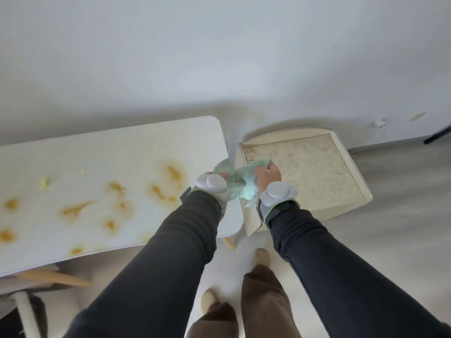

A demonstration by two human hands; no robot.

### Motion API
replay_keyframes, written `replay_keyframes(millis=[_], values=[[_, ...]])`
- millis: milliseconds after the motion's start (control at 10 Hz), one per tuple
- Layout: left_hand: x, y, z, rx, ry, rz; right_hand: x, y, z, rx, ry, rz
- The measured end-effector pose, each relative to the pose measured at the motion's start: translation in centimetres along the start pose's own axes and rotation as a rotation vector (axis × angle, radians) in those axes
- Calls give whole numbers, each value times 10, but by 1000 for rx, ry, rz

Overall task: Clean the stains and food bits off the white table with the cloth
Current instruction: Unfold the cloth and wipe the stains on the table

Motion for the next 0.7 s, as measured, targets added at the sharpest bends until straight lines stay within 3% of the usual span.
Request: replay_keyframes(millis=[100,300,500,700], values=[[-22,-13,26,37,51,16,0,15,31,8,-20,74],[-53,-37,40,55,147,56,-22,39,63,68,126,48],[-69,-50,50,90,232,174,-13,28,75,-128,-159,235],[-79,-45,70,143,296,242,6,27,87,-138,-372,419]])
Point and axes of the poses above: each hand's wrist, its own z-axis away from the middle knuckle, its own x-axis out of the palm, y = z × x, the point moved 9 cm from there along -z, towards the middle knuckle, and after that the axes turned 10 degrees about -z, right-handed, at the moved point
